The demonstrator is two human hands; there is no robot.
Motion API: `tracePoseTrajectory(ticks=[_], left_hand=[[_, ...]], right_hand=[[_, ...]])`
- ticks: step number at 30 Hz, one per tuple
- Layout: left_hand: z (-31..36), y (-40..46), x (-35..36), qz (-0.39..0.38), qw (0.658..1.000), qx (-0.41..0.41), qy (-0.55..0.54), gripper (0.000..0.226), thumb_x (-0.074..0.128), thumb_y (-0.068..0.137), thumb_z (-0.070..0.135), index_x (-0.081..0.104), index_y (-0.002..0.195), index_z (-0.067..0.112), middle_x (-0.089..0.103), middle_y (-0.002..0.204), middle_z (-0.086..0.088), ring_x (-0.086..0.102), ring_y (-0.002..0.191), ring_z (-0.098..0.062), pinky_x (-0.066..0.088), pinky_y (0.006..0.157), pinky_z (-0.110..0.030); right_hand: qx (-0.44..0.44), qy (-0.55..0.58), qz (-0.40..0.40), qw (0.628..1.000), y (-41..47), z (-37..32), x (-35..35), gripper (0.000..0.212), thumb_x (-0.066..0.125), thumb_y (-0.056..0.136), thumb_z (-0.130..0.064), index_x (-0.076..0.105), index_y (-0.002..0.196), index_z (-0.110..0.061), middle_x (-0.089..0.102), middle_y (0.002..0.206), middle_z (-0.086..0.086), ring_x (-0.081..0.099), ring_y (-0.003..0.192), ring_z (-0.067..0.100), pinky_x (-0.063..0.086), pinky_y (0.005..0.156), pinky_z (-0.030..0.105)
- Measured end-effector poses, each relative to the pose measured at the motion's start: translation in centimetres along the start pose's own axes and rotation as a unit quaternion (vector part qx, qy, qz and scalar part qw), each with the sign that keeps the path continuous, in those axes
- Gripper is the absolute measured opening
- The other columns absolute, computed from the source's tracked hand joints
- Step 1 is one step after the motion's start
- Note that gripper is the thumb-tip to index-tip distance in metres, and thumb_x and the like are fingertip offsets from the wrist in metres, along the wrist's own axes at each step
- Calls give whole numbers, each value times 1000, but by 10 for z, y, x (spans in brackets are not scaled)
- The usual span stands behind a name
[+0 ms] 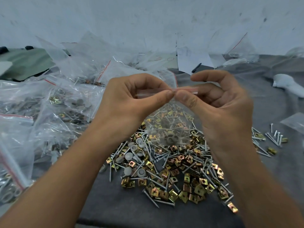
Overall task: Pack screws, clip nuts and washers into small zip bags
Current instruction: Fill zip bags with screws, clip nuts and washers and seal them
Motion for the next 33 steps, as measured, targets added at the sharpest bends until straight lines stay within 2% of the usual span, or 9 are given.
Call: tracePoseTrajectory(ticks=[4,7,12,15,20,22,26,30,33], left_hand=[[6,1,-2,5,999,-9,33,8,90,80,22,83,85,21,81,78,1,79,76,-20,63,73,-36],[11,1,-7,20,998,1,66,10,91,77,25,83,82,23,79,72,7,69,61,-1,50,57,-13],[7,-3,-44,90,989,3,119,10,89,81,32,82,83,26,80,79,9,76,72,-10,58,68,-16],[3,-8,-76,151,985,-6,88,15,88,83,34,80,89,24,81,89,-1,74,83,-17,59,79,-24],[-9,-17,-25,-82,985,-113,99,60,86,78,58,66,132,43,74,126,18,69,116,1,57,89,-14],[-16,-18,3,-157,973,-151,71,78,87,78,58,52,146,47,67,137,25,63,125,6,55,103,-25],[-21,-16,34,-231,949,-205,-63,46,77,93,37,65,137,41,74,130,12,73,117,-10,58,97,-27],[-24,-20,53,-273,905,-233,-228,30,63,102,30,74,128,20,73,134,-5,74,116,-31,61,96,-49],[-24,-28,67,-301,863,-261,-309,31,56,109,28,68,131,8,70,131,-23,70,110,-45,67,73,-47]], right_hand=[[-17,-33,-8,999,2,-4,-4,36,86,83,-18,65,112,-16,81,93,3,79,90,25,64,84,38],[-42,-35,25,998,5,-7,-9,35,88,79,-17,64,104,-19,81,89,2,79,86,24,63,77,32],[-69,16,117,991,18,-19,-52,36,87,82,-19,63,108,-13,78,85,-1,77,86,23,60,85,34],[-58,22,98,993,25,-30,-75,45,81,87,-23,56,121,-6,75,87,-8,74,87,17,59,89,33],[-51,32,39,997,15,-31,-47,36,88,78,-21,68,106,-13,79,88,2,77,83,24,62,78,33],[-46,51,6,998,12,-30,-33,36,88,78,-18,69,108,-10,79,91,6,78,83,26,62,77,34],[-28,81,-24,996,8,-28,-22,42,84,81,-9,67,119,-6,79,93,11,78,86,29,63,79,37],[-7,90,37,995,11,-27,-37,61,86,75,-17,63,132,-11,80,92,9,78,88,29,63,79,35],[17,77,73,994,14,-23,-52,57,85,76,-21,68,130,-14,80,97,11,78,91,28,63,83,37]])
Point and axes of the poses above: each hand's wrist, its own y-axis towards the middle knuckle, its own x-axis out of the palm, z = x × y, the point moved 4 cm from there along y, towards the middle knuckle
